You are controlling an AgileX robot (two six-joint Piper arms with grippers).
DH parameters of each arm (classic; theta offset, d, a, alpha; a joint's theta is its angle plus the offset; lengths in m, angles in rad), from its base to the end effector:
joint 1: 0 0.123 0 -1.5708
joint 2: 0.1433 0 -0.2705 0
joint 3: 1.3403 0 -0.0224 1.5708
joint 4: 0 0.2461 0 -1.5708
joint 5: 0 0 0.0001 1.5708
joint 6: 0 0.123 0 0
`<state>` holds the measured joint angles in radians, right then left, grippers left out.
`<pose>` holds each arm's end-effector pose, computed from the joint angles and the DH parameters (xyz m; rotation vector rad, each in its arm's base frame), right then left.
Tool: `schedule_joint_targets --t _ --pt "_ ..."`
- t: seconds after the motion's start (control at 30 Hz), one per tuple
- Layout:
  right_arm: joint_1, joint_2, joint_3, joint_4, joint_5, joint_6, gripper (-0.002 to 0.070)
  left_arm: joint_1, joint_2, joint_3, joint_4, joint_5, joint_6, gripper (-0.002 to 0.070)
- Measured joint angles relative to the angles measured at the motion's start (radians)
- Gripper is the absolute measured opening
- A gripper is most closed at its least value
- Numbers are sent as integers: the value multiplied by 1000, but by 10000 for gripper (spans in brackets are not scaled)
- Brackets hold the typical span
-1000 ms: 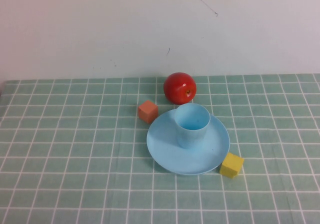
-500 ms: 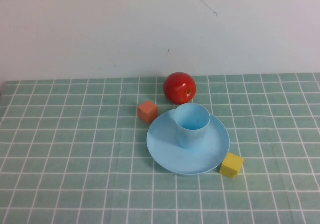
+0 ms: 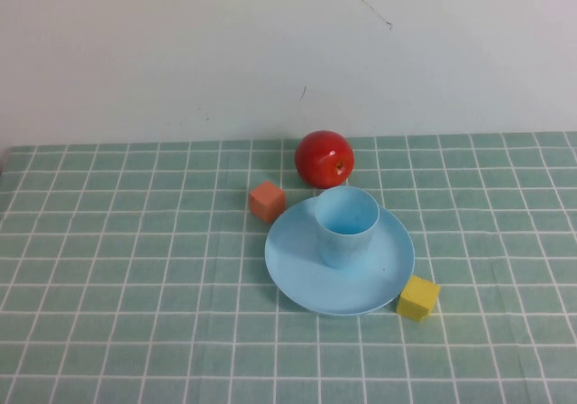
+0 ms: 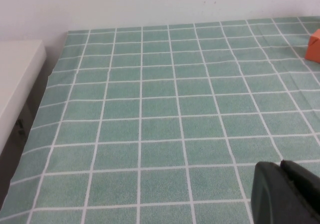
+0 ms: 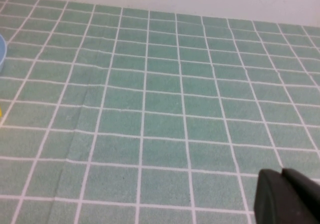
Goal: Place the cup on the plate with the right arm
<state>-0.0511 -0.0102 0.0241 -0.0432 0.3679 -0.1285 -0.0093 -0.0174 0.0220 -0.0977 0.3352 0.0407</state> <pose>0.0931 -0.0067 0.1635 -0.0992 1.8657 -0.1665 0.0941 -0.0048 0.1689 -0.0158 1.8223 -0.0723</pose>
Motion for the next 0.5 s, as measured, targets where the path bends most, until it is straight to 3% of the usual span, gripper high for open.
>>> schedule_joint_targets --t 0.5 --pt "0 0 0 0 0 7 -3 0 0 0 0 0 0 -3"
